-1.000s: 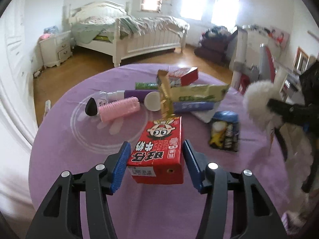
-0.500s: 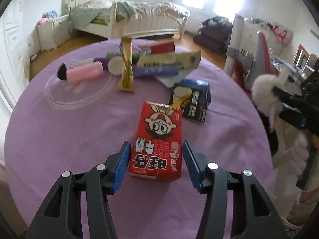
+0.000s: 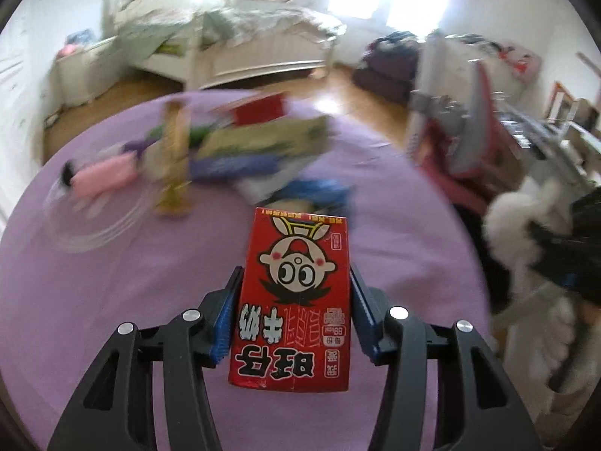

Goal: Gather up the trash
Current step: 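Carry the carton and fluffy toy to the black bin and release both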

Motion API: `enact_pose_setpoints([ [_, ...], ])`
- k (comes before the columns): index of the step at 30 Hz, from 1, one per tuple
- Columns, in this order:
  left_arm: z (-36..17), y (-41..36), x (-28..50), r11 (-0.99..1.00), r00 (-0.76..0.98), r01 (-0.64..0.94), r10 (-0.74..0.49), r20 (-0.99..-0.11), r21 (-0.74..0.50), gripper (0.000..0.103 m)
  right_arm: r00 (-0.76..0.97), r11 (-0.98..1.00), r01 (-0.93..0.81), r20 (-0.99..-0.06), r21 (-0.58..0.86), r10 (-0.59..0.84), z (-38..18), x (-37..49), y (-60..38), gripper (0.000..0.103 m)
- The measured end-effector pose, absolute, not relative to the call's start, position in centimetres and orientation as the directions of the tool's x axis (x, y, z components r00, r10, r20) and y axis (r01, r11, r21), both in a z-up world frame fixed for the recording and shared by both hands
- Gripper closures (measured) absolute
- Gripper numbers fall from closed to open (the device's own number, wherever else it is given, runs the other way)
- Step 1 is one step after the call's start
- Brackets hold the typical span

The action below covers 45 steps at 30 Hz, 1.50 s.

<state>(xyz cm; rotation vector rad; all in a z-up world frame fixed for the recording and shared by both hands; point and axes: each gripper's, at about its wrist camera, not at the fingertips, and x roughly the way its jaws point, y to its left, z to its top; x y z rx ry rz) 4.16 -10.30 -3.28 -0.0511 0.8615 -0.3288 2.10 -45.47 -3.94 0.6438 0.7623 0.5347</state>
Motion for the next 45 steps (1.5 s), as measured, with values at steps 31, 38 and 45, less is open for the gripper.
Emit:
enact_pose_setpoints([
  [31,-6.9,-42.1,7.6,0.656,0.290,0.709,-0.605,-0.742,-0.258,0.015,0.729,0.654,0.295,-0.607,0.696,0.317,-12.3,-1.7,-64.1,0.037],
  [38,-5.8,-40.2,6.9,0.671,0.305,0.697,-0.596,-0.743,-0.252,0.007,0.735,0.668,0.278,-0.601,0.690,0.314,-11.5,-1.9,-63.5,0.034],
  [45,-3.8,-34.8,6.3,0.711,0.360,0.639,-0.614,-0.703,-0.294,0.006,0.721,0.715,0.189,-0.589,0.674,0.365,-9.3,-0.5,-59.9,0.034],
])
